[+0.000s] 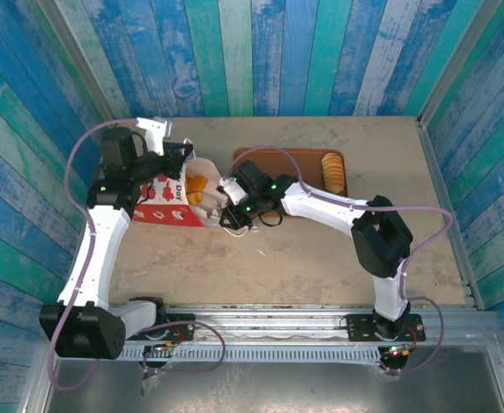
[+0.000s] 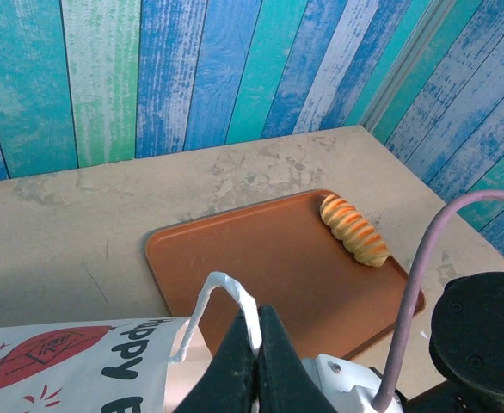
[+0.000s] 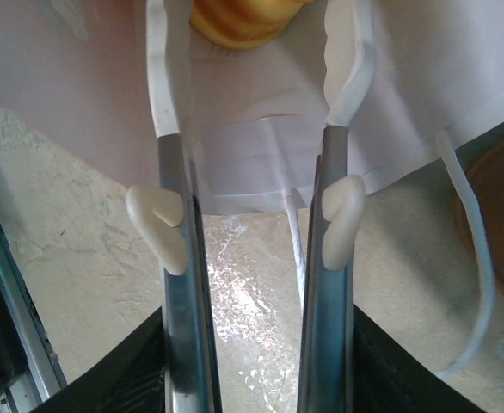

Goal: Take the fake bread out of the paper bag

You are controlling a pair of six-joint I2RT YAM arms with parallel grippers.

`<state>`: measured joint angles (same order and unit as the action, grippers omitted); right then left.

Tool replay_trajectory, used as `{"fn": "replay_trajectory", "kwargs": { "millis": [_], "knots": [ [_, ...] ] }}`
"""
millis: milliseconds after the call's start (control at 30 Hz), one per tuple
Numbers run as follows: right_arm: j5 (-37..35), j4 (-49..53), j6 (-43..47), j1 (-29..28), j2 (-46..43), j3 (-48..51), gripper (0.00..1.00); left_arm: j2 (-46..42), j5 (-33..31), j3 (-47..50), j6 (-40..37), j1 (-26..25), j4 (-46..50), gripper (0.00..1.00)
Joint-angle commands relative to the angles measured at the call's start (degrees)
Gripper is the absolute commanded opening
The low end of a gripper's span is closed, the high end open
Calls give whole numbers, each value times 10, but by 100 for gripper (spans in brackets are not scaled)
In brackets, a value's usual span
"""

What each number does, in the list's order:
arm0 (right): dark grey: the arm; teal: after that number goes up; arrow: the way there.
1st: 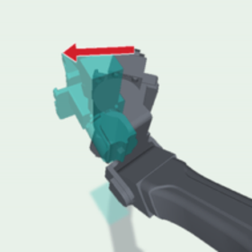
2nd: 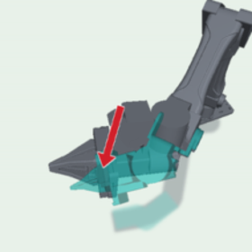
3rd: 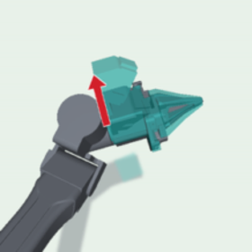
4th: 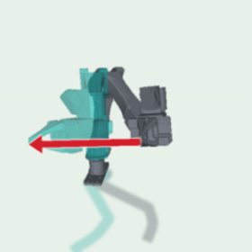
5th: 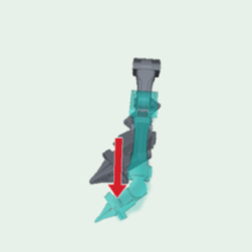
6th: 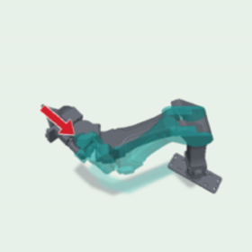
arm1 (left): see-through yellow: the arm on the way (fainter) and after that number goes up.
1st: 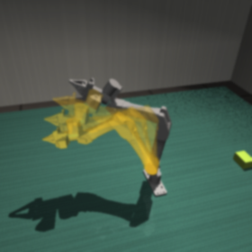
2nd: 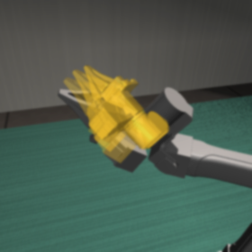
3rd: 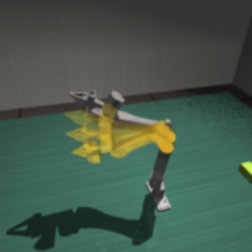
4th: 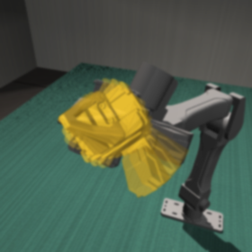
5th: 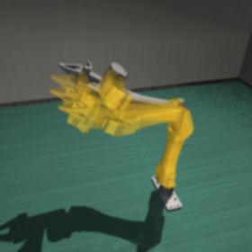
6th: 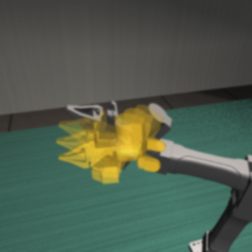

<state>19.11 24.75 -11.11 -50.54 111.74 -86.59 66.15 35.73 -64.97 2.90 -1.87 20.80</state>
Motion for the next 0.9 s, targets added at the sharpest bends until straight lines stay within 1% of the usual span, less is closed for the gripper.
{"fn": "replay_trajectory", "kwargs": {
  "millis": [0, 33, 100, 400, 533, 633, 867],
  "knots": [
    [8, -29, -13, 1, -38, 20, 43, -27, -2, 4, 13, 1, -32, 0],
    [4, -34, -16, 2, -50, 29, 40, -26, -7, 5, 15, 1, -32, 0],
    [-4, -45, -26, 5, -70, 48, 38, -26, -15, 9, 17, 1, -34, 0],
    [10, -105, -77, 23, -151, 152, 38, -23, -30, 11, 13, 1, -27, 0],
    [18, -115, -106, 37, -168, 176, 38, -22, -26, 14, 13, 1, -29, 0],
    [35, -130, -121, 50, -172, 190, 38, -20, -20, 17, 16, 1, -33, 0],
    [101, -192, -153, 74, -183, 215, 38, -17, -13, 22, 20, 1, -36, 0]
  ]
}}
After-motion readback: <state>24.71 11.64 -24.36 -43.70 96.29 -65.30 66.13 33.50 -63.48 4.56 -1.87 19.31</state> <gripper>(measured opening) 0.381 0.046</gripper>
